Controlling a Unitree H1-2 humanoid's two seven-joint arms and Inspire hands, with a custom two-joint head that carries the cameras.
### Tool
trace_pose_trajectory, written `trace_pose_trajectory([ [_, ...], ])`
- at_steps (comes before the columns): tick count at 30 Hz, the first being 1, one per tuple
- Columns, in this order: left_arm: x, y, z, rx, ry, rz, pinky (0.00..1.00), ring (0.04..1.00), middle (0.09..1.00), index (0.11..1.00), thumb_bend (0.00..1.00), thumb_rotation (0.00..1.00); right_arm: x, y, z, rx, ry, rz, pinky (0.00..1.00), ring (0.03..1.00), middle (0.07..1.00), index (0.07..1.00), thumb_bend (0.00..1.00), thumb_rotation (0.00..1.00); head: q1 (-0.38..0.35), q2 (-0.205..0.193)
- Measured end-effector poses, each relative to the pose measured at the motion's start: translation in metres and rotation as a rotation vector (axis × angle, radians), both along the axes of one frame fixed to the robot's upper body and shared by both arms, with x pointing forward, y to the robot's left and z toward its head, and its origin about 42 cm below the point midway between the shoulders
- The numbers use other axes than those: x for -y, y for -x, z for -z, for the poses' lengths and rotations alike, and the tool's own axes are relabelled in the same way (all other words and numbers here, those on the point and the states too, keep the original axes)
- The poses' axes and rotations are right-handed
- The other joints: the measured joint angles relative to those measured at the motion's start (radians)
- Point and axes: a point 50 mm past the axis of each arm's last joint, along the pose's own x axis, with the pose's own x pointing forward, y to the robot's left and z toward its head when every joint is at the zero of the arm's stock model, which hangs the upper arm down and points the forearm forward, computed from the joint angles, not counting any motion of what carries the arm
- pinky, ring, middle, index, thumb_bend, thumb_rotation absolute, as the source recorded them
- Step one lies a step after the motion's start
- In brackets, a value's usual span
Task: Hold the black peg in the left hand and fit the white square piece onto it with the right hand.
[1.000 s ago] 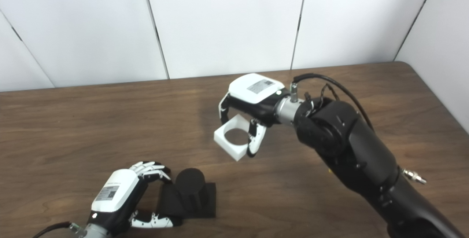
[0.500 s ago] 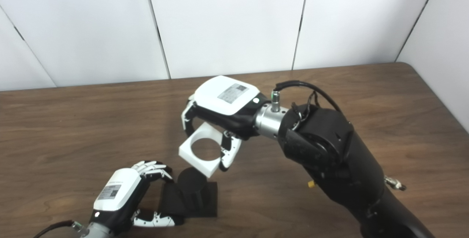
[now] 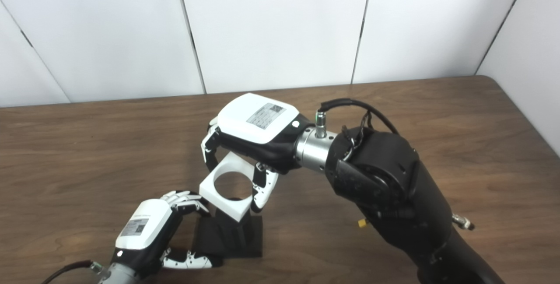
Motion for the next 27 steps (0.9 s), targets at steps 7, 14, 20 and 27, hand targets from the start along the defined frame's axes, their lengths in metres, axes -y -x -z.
trace_pose_trajectory([
  [7, 0.002, -0.001, 0.000, 0.000, 0.001, 0.001, 0.90, 0.847, 0.777, 0.490, 0.50, 0.06, -0.001, -0.001, 0.009, -0.030, 0.014, -0.001, 0.74, 0.849, 0.721, 0.484, 0.52, 0.13, 0.000, 0.002],
  [14, 0.002, -0.001, -0.001, -0.001, -0.001, 0.003, 0.91, 0.851, 0.780, 0.490, 0.50, 0.06, -0.001, -0.003, 0.023, -0.069, 0.036, -0.001, 0.75, 0.844, 0.716, 0.484, 0.52, 0.13, 0.000, 0.011],
  [20, 0.002, -0.001, -0.002, -0.006, -0.003, 0.004, 0.91, 0.848, 0.778, 0.490, 0.50, 0.06, -0.001, -0.003, 0.034, -0.088, 0.020, 0.005, 0.76, 0.847, 0.715, 0.484, 0.52, 0.13, 0.000, 0.014],
  [27, 0.003, -0.001, -0.002, -0.002, -0.005, 0.004, 0.90, 0.845, 0.775, 0.489, 0.50, 0.06, -0.003, -0.004, 0.041, -0.087, 0.024, -0.008, 0.78, 0.853, 0.716, 0.484, 0.52, 0.13, 0.000, 0.018],
])
